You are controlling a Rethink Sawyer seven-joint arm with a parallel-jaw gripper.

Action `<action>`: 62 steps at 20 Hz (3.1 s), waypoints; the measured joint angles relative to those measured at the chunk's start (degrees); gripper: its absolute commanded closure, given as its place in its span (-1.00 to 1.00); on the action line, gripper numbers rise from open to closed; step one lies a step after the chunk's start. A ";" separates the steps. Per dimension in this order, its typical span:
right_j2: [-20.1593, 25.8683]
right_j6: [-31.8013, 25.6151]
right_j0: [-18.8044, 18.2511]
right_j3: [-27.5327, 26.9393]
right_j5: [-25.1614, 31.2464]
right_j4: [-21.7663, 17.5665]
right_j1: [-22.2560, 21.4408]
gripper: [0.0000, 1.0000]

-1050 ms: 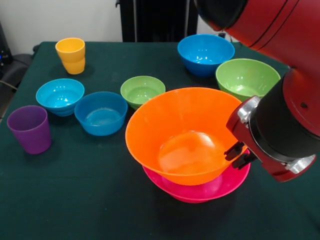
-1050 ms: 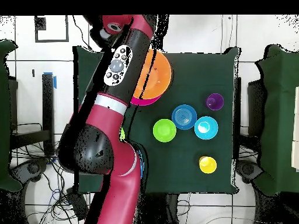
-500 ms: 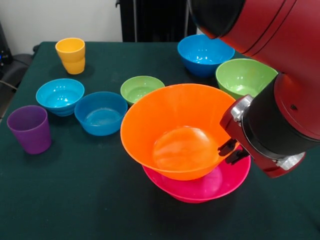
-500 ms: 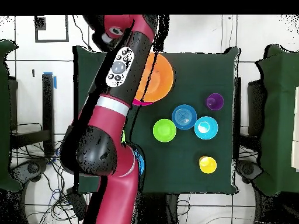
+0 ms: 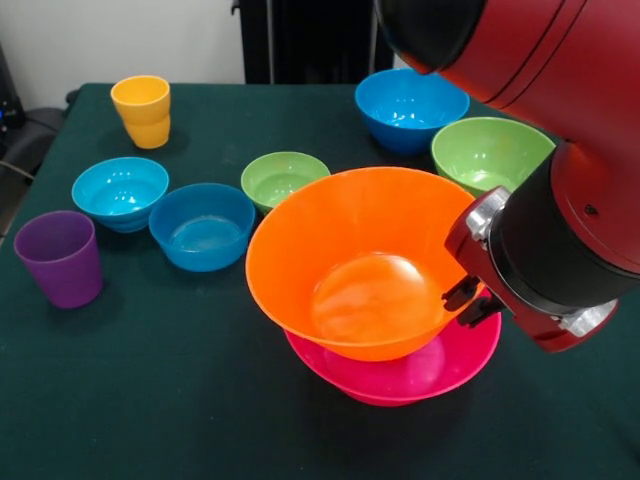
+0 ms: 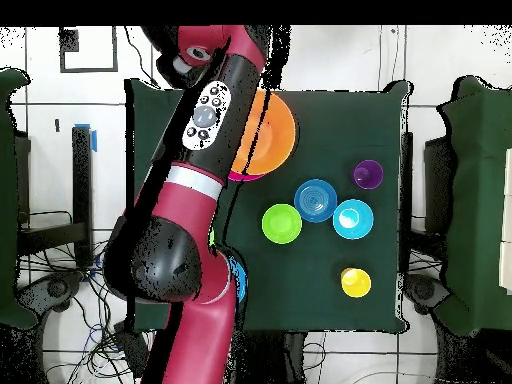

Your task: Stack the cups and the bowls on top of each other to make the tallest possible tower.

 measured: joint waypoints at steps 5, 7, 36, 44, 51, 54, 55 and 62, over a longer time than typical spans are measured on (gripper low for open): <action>-0.84 0.00 0.01 -0.01 0.01 1.75 -0.09 1.00; -1.03 0.00 0.02 -0.02 0.01 2.20 -0.11 1.00; -2.50 0.00 0.03 -0.02 0.01 3.84 -0.09 1.00; -2.51 0.00 0.03 -0.02 0.01 3.84 -0.08 1.00; -2.51 0.00 0.04 -0.02 -0.22 3.84 -0.02 1.00; -2.51 0.00 0.04 -0.02 -0.80 3.84 -0.02 1.00; -2.51 0.00 0.04 -0.02 -1.15 3.84 -0.02 1.00; -2.51 0.00 0.04 -0.02 -2.85 3.82 -0.03 1.00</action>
